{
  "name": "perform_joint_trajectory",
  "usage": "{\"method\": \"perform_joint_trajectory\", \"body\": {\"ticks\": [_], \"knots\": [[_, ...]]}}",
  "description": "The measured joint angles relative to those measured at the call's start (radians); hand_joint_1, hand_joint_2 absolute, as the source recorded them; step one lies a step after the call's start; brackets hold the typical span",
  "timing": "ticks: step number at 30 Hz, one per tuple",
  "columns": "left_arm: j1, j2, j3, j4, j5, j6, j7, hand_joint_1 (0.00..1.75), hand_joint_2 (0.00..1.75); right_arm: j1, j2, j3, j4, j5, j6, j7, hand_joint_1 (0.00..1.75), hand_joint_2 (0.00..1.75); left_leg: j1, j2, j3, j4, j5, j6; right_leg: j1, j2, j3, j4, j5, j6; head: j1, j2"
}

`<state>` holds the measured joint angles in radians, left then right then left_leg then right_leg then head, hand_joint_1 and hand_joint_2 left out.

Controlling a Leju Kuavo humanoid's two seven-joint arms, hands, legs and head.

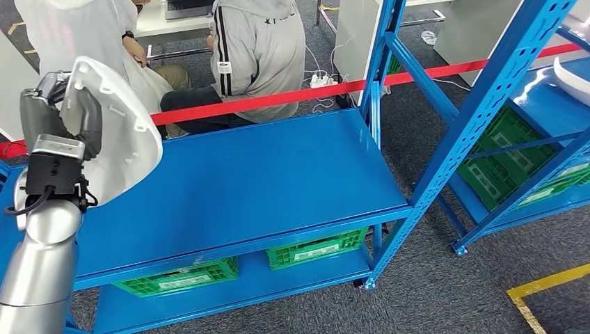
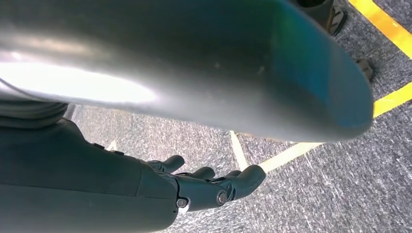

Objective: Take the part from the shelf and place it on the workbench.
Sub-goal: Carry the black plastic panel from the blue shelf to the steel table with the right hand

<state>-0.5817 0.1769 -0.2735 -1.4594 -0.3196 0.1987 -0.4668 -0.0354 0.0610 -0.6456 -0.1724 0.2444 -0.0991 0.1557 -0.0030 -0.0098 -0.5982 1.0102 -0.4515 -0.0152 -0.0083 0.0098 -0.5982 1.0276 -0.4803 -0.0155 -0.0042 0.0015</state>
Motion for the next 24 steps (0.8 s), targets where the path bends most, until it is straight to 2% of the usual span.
{"method": "perform_joint_trajectory", "body": {"ticks": [6,13,16,20,21,22,24], "knots": [[0.033,0.018,0.024,-0.066,0.043,-0.015,-0.015,1.75,1.75,0.0,0.0,-0.002,0.0,0.009,0.003,0.0,0.0,0.0,-0.001,0.0,0.0,0.0,-0.001,0.001,-0.001,0.0,0.0,-0.001,0.0,0.0,0.0,0.0],[0.046,0.032,0.026,-0.084,0.07,-0.034,-0.015,1.75,1.75,-0.001,0.002,-0.002,0.0,0.017,0.003,0.0,0.0,0.0,-0.004,0.0,-0.001,0.006,-0.005,0.006,-0.002,-0.001,0.002,-0.001,-0.001,0.003,0.0,0.0],[0.049,0.035,0.026,-0.084,0.075,-0.036,-0.015,1.75,1.75,-0.001,0.005,-0.002,0.0,0.016,0.003,0.001,0.0,0.0,-0.005,0.0,-0.001,0.01,-0.009,0.011,-0.003,-0.001,0.004,-0.001,-0.002,0.007,0.0,0.0],[0.052,0.037,0.026,-0.086,0.078,-0.041,-0.013,1.75,1.75,0.0,0.008,-0.002,0.0,0.014,0.003,0.0,0.0,0.0,-0.002,0.001,0.003,0.006,-0.004,0.022,-0.004,0.0,0.01,-0.002,-0.004,0.02,0.0,0.0],[0.052,0.037,0.026,-0.087,0.079,-0.041,-0.013,1.75,1.75,0.0,0.008,-0.002,0.0,0.012,0.003,0.0,0.0,0.0,0.002,0.003,0.005,0.001,0.001,0.025,-0.003,-0.001,0.007,0.01,-0.015,0.023,0.001,0.0],[0.054,0.037,0.026,-0.087,0.081,-0.042,-0.013,1.75,1.75,0.0,0.008,-0.003,0.0,0.01,0.003,0.0,0.0,0.0,0.006,0.004,0.007,-0.005,0.005,0.028,-0.003,-0.001,-0.004,0.04,-0.038,0.027,0.003,0.0],[0.061,0.038,0.026,-0.087,0.087,-0.046,-0.016,1.75,1.75,0.001,0.009,-0.005,0.0,0.006,0.004,-0.001,0.0,0.0,0.008,0.008,0.006,-0.006,0.007,0.03,-0.005,-0.003,-0.053,0.155,-0.108,0.033,0.006,0.0]]}}
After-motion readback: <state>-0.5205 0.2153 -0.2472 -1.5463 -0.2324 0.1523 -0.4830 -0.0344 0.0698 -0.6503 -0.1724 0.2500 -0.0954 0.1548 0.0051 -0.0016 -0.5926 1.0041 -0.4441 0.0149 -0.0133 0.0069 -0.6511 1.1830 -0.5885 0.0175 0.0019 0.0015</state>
